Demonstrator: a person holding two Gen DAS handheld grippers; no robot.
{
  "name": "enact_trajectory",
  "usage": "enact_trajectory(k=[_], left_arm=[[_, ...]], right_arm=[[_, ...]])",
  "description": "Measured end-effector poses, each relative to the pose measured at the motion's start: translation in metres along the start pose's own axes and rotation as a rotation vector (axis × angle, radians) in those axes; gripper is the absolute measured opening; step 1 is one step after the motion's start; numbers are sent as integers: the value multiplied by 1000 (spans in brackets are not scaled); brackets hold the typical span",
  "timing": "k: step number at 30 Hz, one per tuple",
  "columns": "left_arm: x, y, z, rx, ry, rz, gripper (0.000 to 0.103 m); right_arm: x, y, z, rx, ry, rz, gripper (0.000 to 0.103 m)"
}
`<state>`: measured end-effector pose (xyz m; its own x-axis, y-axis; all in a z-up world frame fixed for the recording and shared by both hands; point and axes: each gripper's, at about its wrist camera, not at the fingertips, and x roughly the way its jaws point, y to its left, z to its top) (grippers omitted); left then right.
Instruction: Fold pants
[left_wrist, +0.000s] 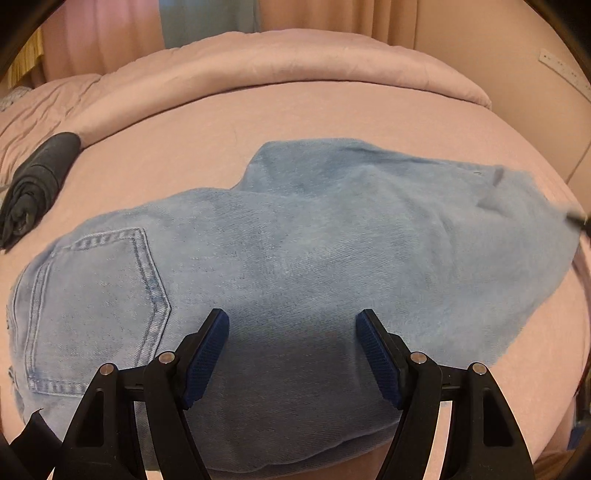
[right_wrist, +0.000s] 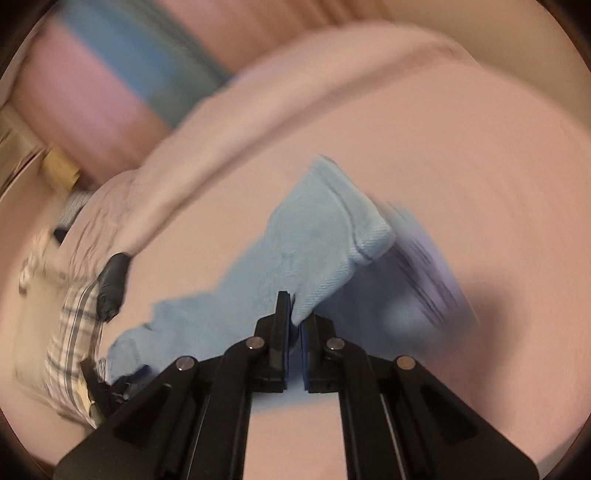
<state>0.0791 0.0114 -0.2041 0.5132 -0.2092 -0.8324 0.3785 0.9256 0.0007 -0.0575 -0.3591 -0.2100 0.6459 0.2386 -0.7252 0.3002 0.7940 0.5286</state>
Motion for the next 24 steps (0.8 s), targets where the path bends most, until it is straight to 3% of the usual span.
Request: enact_trajectory(k=[2, 5, 8, 11, 13, 15, 19, 21, 24], left_arm=[[-1, 1, 6, -5, 6, 13, 73], [-17, 3, 18, -17, -42, -14, 73], [-20, 4, 32, -28, -61, -27, 73], [-10, -5, 56, -7, -62, -39, 73], [2, -14, 67, -1, -37, -55, 73], [18, -18, 75, 1, -15, -16, 73], [45, -22, 74, -12, 36, 9, 73], [51, -23, 71, 9, 26, 25, 73], [50, -19, 69, 8, 9, 32, 73]], right_arm=[[18, -22, -18, 65, 32, 25, 6], [19, -25, -21, 121, 4, 103, 11], [15, -27, -13, 183, -20, 136, 43], [17, -37, -4, 236, -47, 90, 34], [14, -30, 5, 209, -57, 2, 6], [8, -19, 11, 163, -78, -2, 4], [-47, 16, 16, 5, -284, -81, 3], [-47, 6, 14, 12, -267, -110, 4], [-8, -26, 7, 50, -119, -142, 5]])
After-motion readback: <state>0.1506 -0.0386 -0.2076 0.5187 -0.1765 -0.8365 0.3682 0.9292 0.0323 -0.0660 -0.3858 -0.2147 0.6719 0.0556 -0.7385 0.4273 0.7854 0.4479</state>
